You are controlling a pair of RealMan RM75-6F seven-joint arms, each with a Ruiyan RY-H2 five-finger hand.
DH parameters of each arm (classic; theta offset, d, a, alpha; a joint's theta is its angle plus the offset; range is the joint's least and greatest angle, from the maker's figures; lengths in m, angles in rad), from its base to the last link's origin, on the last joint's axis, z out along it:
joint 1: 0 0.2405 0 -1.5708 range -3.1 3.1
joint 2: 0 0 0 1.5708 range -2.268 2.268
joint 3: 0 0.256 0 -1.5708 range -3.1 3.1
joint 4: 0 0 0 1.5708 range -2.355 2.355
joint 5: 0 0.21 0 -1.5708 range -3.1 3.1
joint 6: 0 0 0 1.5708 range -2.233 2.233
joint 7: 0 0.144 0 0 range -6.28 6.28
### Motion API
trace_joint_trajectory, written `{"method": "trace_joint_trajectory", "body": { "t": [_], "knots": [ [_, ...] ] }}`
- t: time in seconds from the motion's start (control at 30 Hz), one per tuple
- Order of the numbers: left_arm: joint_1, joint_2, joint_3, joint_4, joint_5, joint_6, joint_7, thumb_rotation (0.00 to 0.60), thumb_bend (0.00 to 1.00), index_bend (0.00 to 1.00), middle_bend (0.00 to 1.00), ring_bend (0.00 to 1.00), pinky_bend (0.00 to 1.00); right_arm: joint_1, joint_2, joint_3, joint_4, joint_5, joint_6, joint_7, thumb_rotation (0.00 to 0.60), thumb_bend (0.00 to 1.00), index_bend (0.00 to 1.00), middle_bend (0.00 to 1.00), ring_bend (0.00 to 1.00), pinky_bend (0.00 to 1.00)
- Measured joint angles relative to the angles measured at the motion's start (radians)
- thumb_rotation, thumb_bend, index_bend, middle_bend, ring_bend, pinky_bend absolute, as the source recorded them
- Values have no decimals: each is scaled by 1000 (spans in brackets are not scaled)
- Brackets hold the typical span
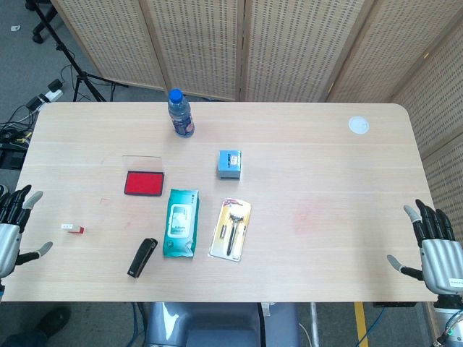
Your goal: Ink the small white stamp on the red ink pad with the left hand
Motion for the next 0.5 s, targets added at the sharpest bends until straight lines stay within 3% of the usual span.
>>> {"method": "trace_joint_trajectory", "body": {
  "t": [0.33, 0.37, 0.4, 0.43, 0.47, 0.5],
  "knots": [
    [-2, -5, 0, 5, -7, -11, 4, 600, 128, 0, 4, 1, 0, -3, -9, 1, 10, -10, 14, 7, 600, 95, 0, 0, 0, 0],
    [-3, -5, 0, 6, -9, -15, 3, 600, 128, 0, 46, 32, 8, -3, -9, 1, 10, -10, 14, 7, 600, 94, 0, 0, 0, 0],
    [-4, -5, 0, 7, -11, -19, 2, 600, 128, 0, 206, 197, 106, -3, -8, 1, 10, -10, 15, 8, 600, 96, 0, 0, 0, 0],
    [-7, -6, -1, 8, -15, -27, -1, 600, 128, 0, 429, 431, 272, -3, -8, 1, 9, -10, 16, 9, 600, 96, 0, 0, 0, 0],
    [-9, -6, -1, 11, -19, -34, -2, 600, 126, 1, 590, 606, 406, -3, -7, 2, 8, -9, 16, 10, 600, 96, 0, 0, 0, 0],
    [-11, -8, -3, 14, -25, -41, -3, 600, 125, 7, 768, 816, 605, -3, -7, 3, 8, -9, 15, 11, 600, 97, 0, 0, 0, 0]
  ]
}}
